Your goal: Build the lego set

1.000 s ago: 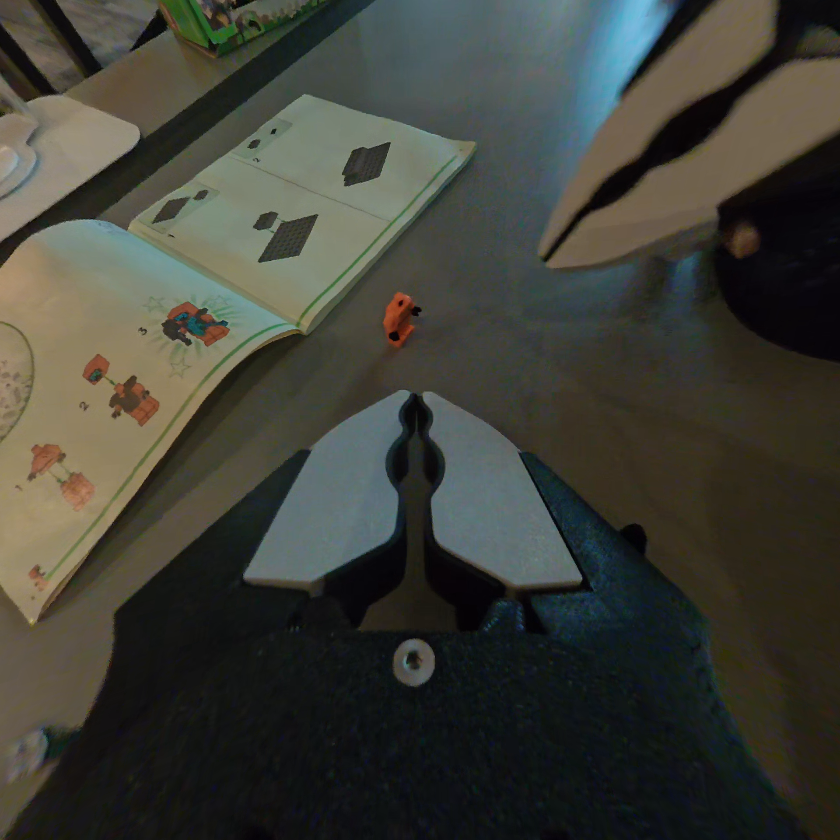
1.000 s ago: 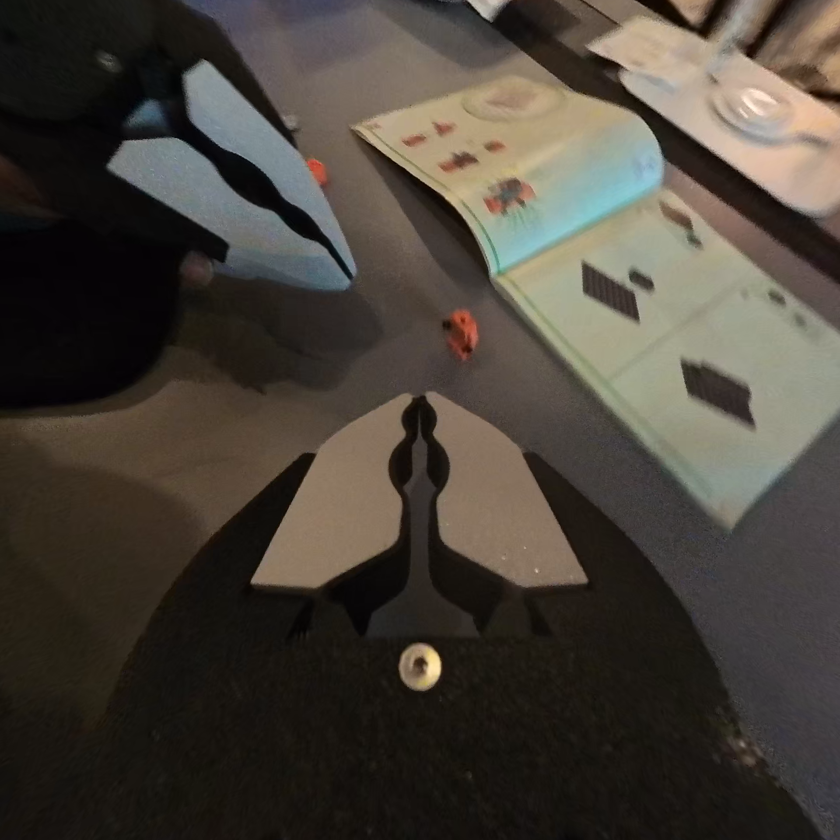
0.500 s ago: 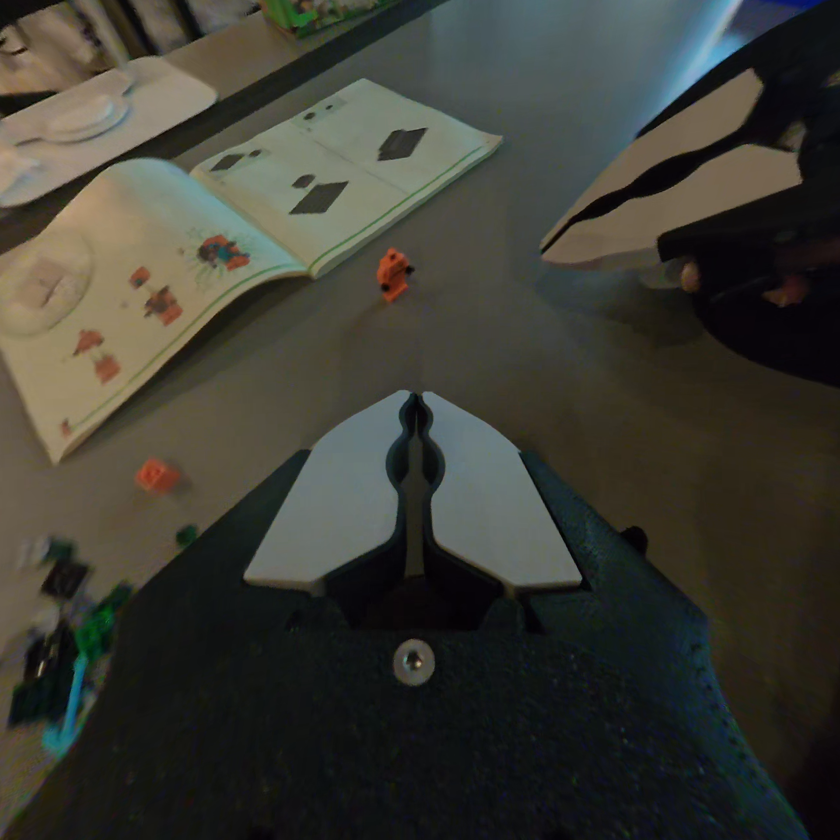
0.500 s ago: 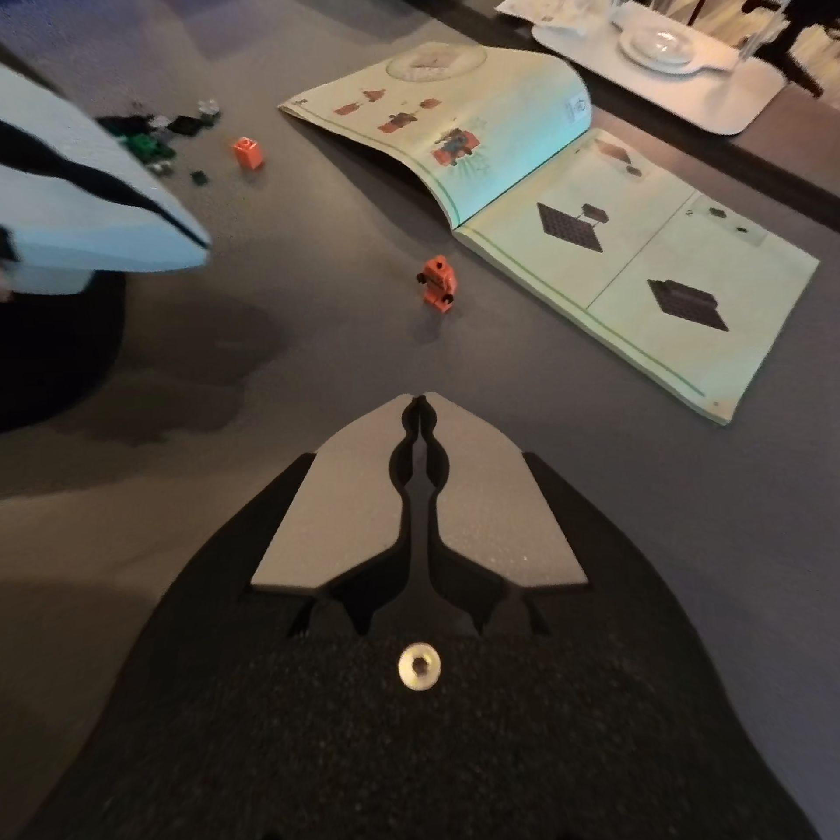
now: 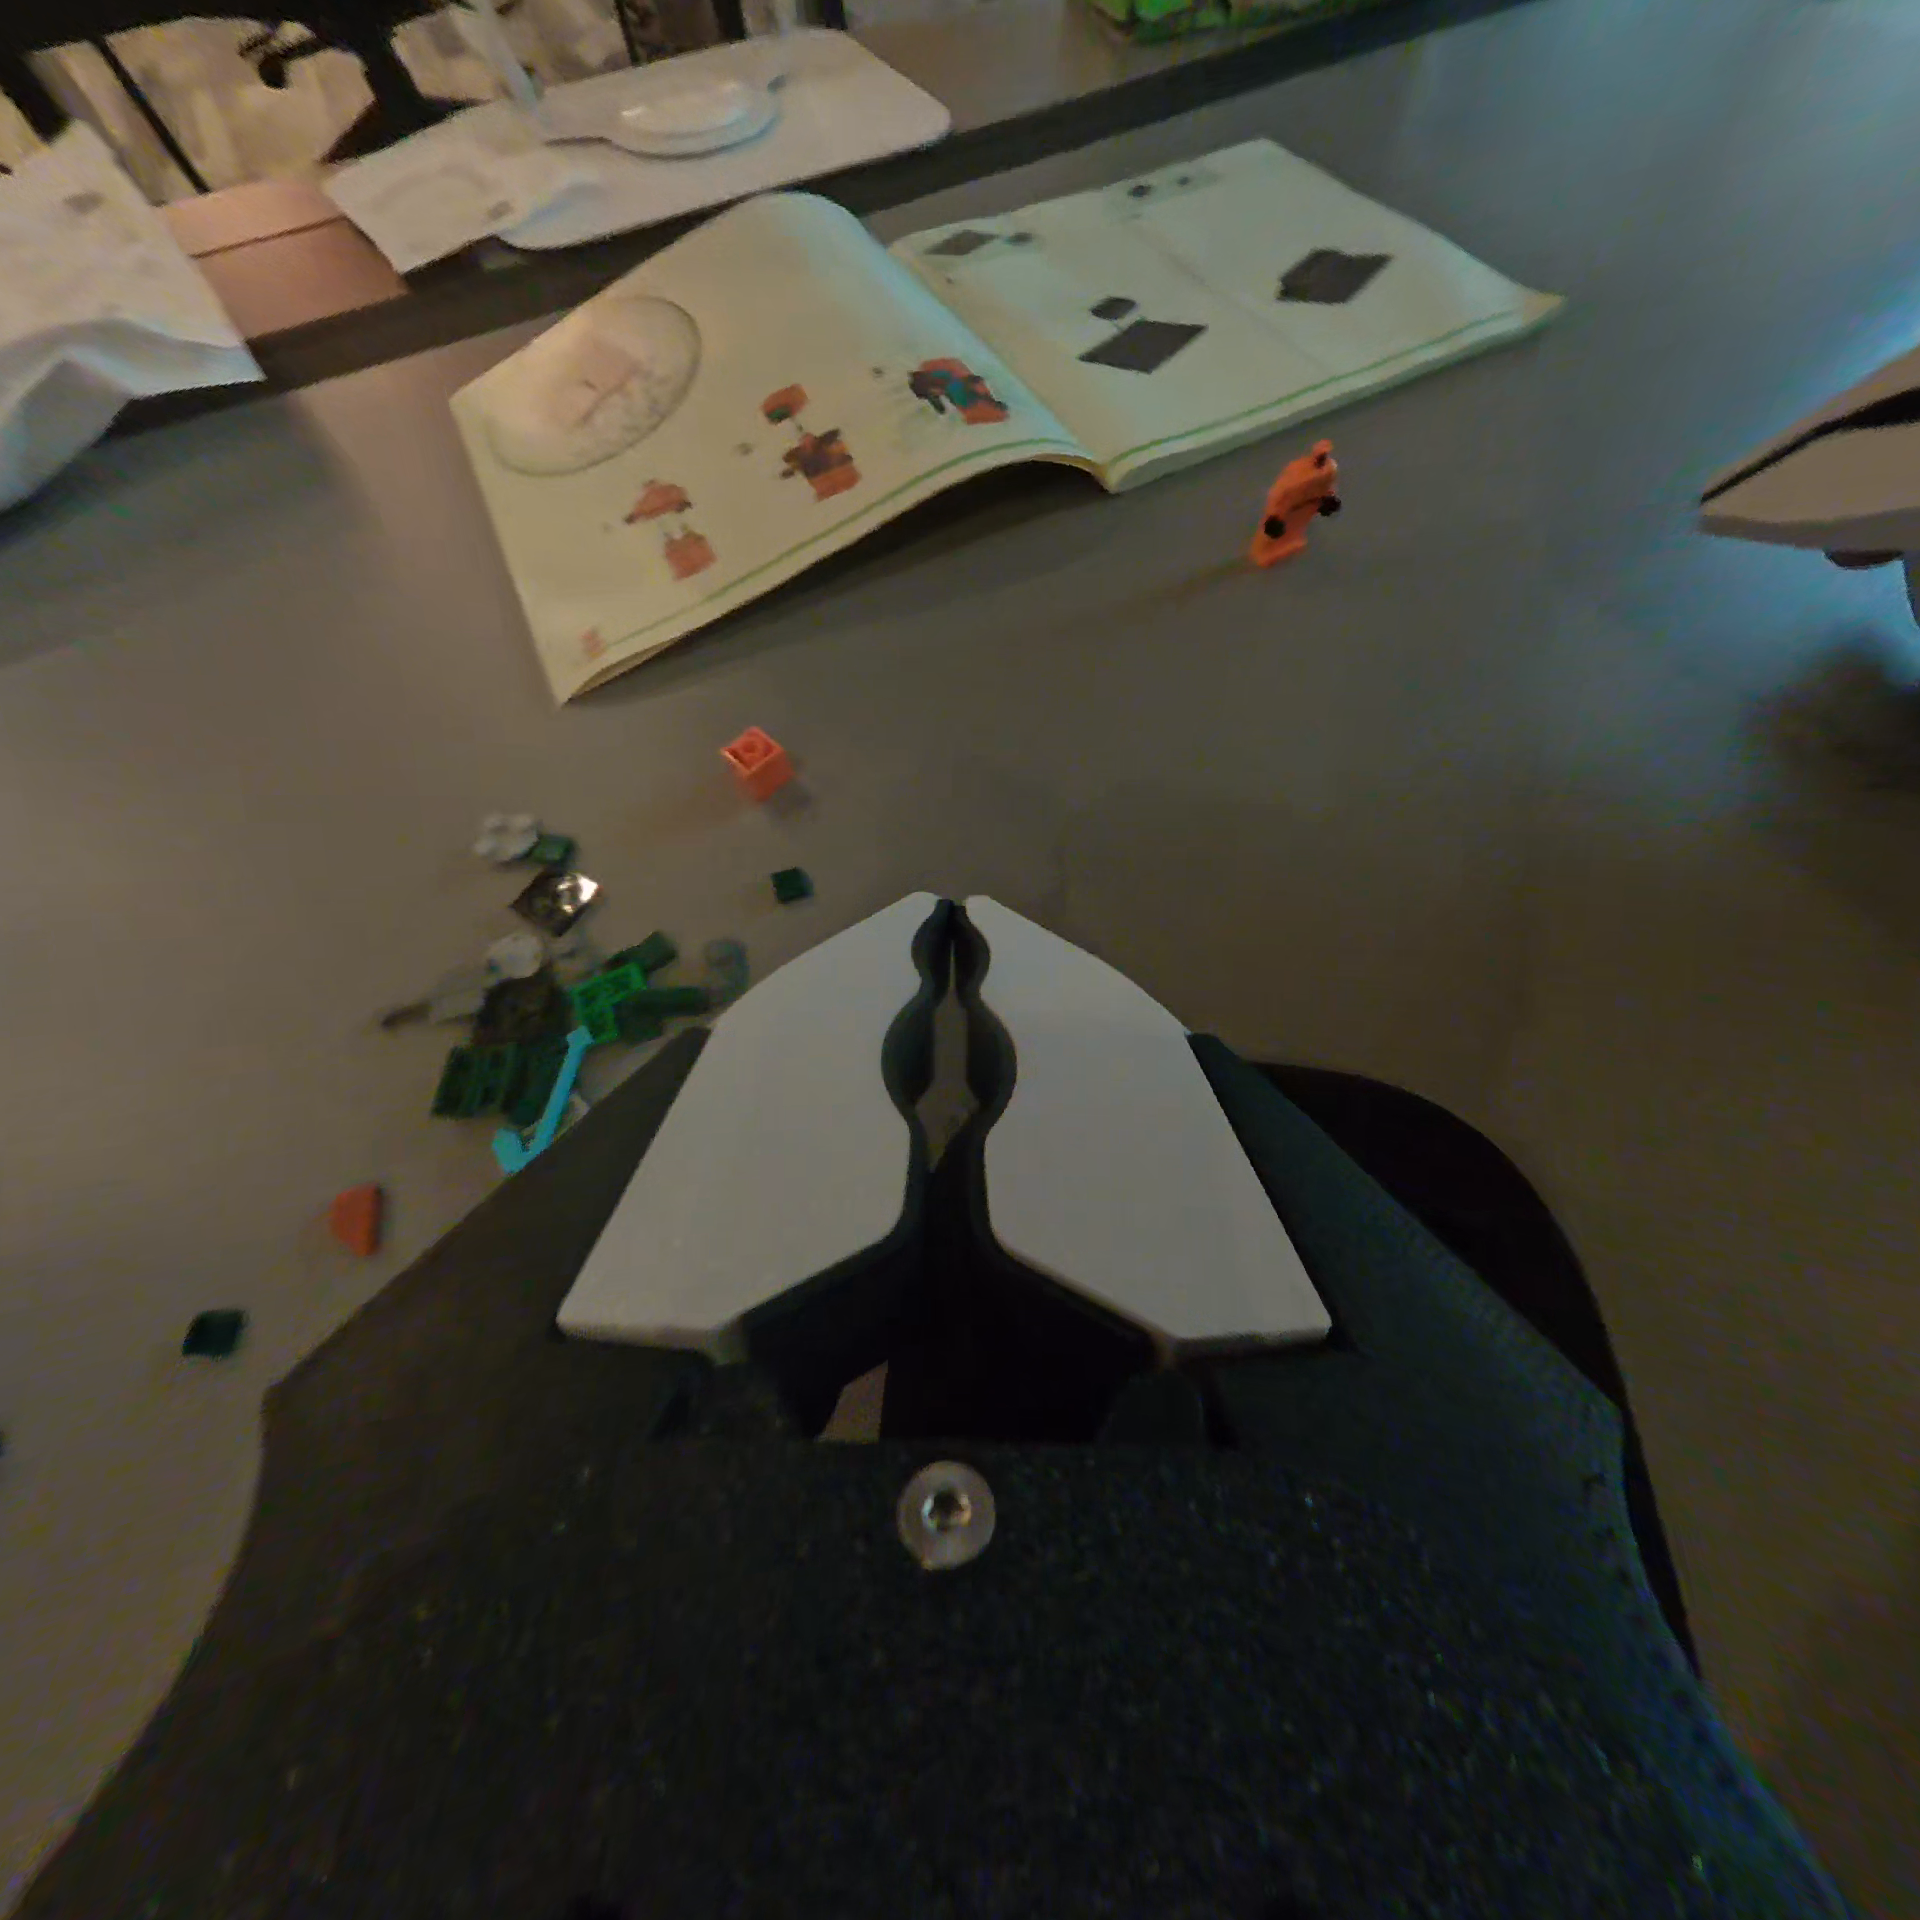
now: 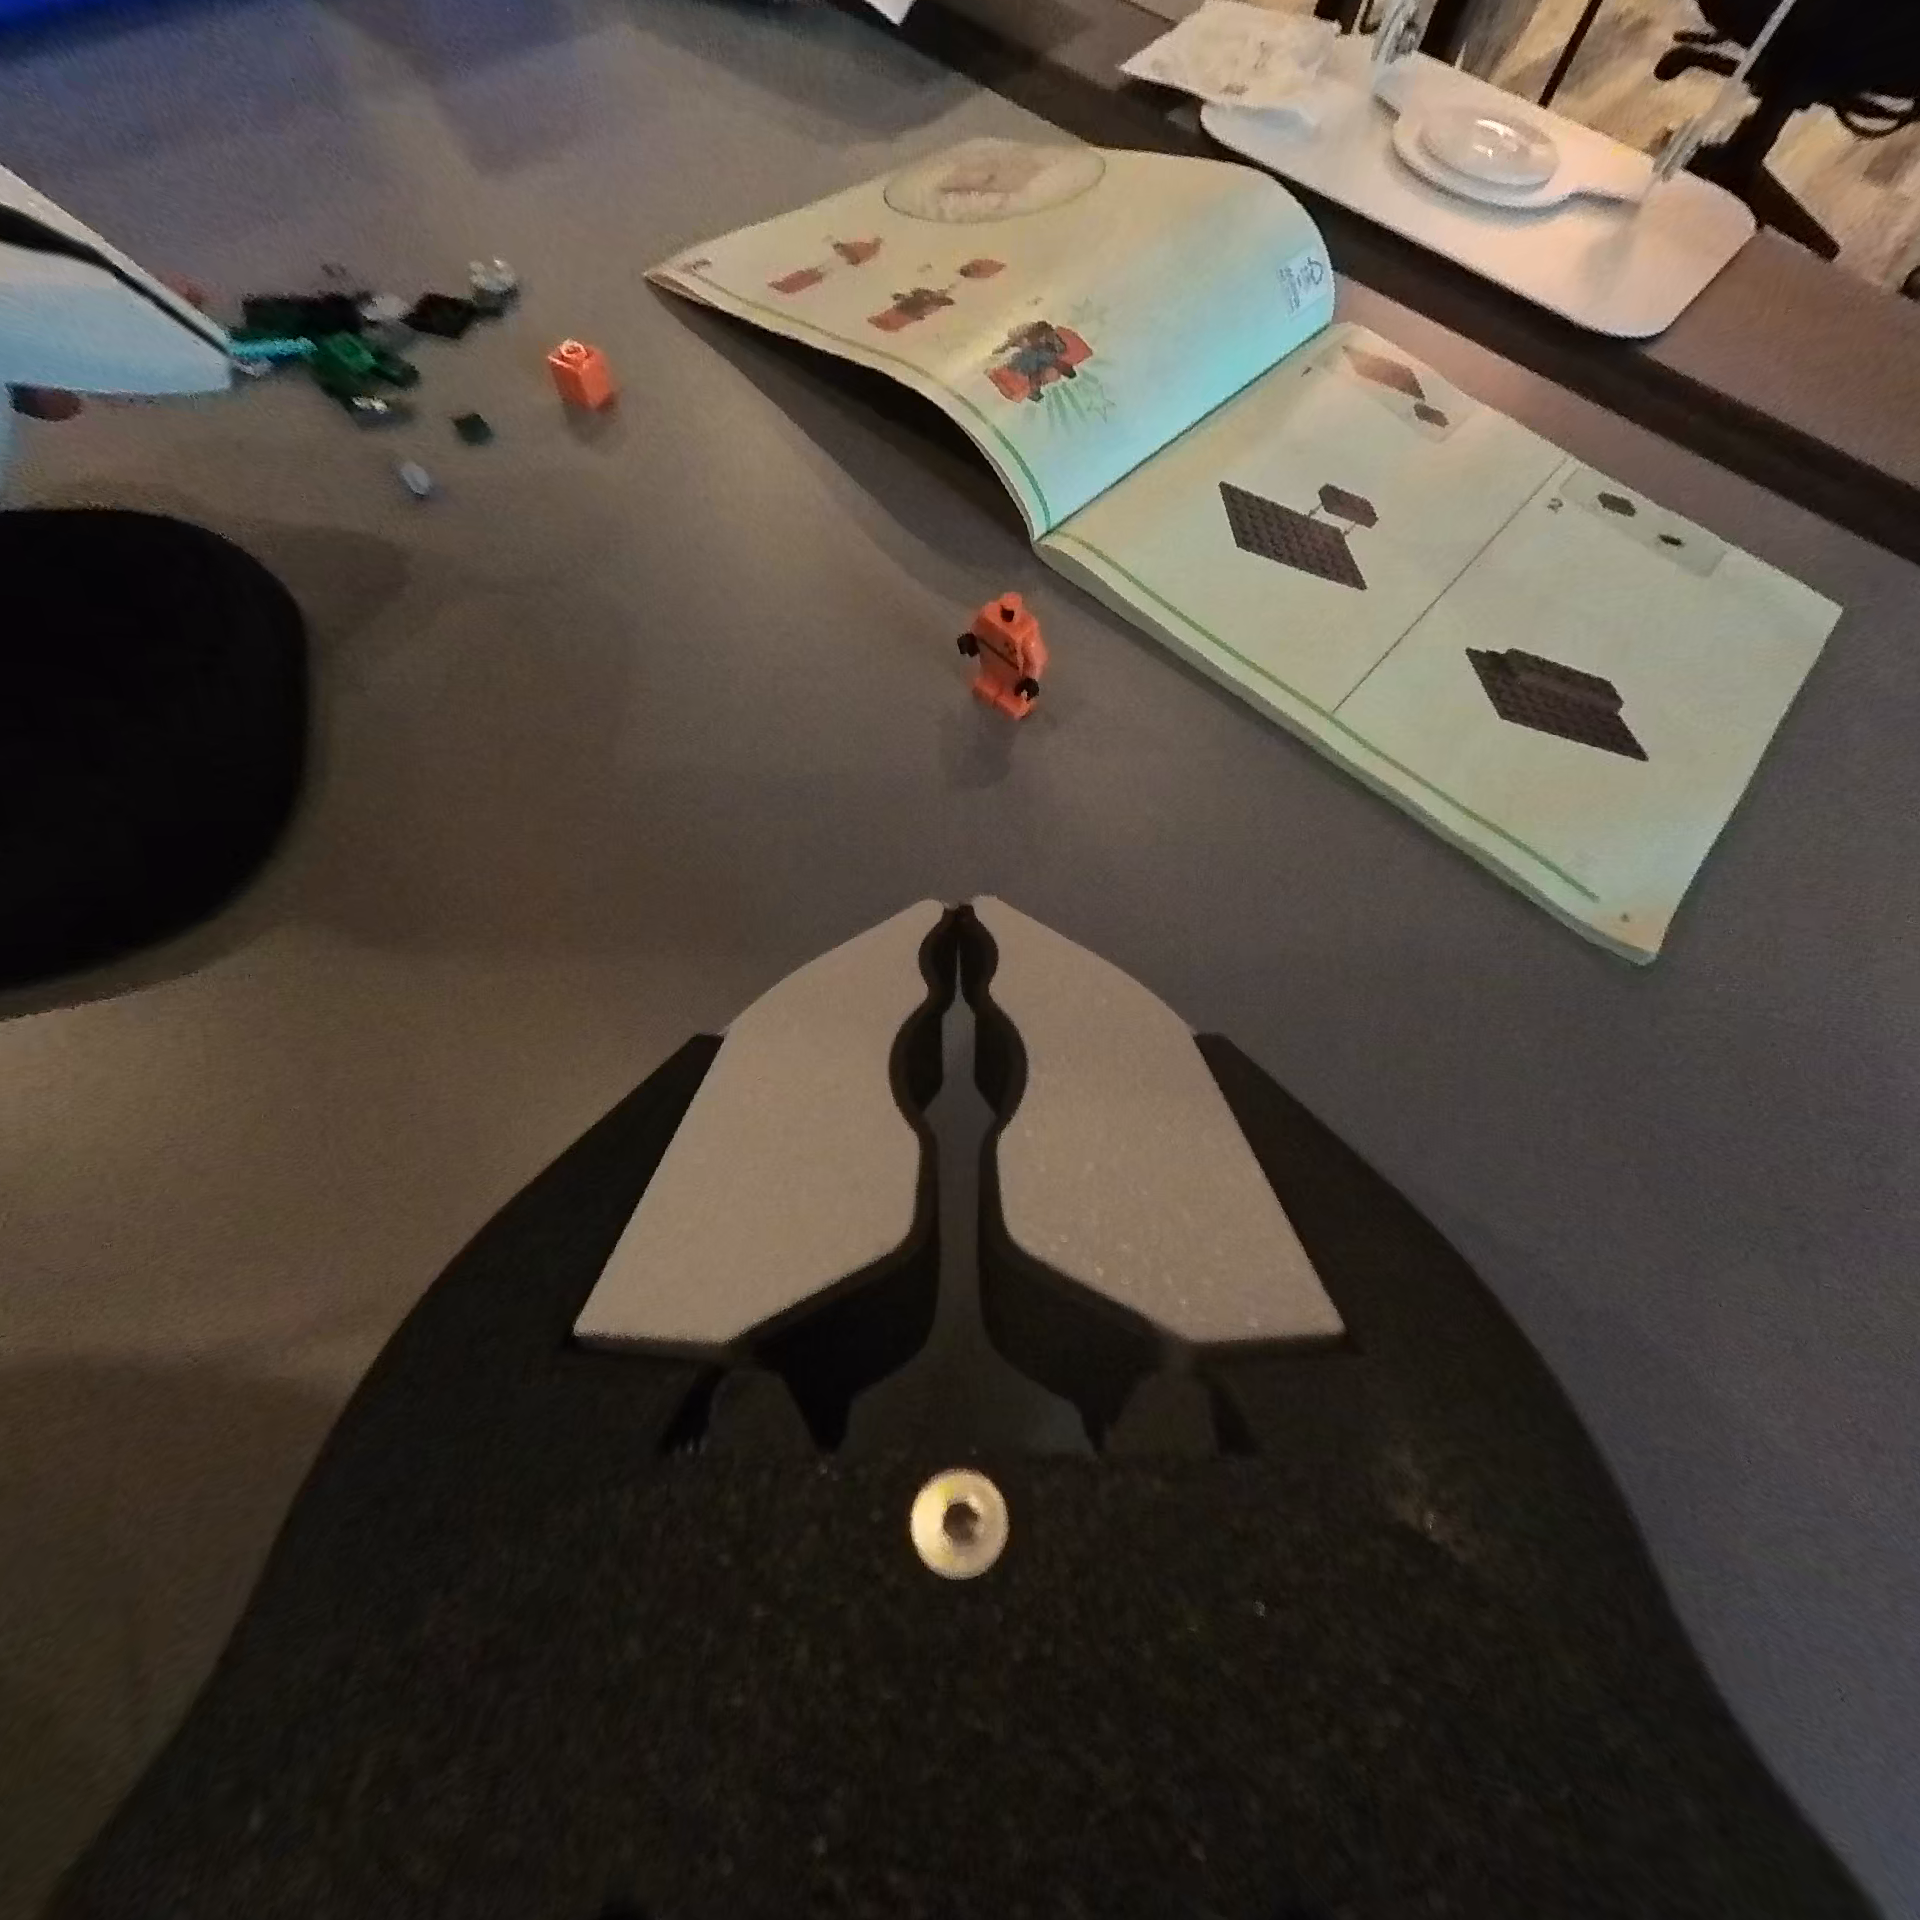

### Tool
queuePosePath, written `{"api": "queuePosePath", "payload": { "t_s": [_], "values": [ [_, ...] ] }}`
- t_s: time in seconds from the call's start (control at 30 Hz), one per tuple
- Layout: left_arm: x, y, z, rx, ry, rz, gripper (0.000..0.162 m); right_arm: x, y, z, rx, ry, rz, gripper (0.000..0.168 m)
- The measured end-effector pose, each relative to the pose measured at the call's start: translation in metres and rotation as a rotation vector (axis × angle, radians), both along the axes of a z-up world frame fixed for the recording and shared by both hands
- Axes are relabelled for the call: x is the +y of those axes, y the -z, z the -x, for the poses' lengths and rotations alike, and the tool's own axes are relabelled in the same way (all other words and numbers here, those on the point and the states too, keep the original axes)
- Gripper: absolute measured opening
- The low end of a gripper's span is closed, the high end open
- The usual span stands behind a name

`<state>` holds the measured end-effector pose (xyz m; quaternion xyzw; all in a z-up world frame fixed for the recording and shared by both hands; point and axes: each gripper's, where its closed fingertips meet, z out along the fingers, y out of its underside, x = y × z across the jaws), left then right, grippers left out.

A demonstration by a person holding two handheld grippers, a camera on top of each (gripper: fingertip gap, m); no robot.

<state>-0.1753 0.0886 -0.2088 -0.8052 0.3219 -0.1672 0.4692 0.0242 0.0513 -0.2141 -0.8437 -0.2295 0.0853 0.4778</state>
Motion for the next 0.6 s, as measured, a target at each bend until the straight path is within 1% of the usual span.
{"api": "queuePosePath", "payload": {
  "t_s": [0.17,0.33,0.6],
  "values": [
    [0.002,0.002,0.002,-0.009,-0.021,-0.003,0.000,-0.003,-0.004,0.006,-0.006,-0.046,-0.040,0.000],
    [0.002,0.004,0.000,-0.024,0.002,0.028,0.001,-0.003,-0.003,0.013,-0.066,-0.079,-0.072,0.000],
    [0.003,-0.004,0.002,-0.117,0.044,0.084,0.004,0.000,-0.002,0.015,-0.072,-0.095,-0.074,0.000]
  ]
}}
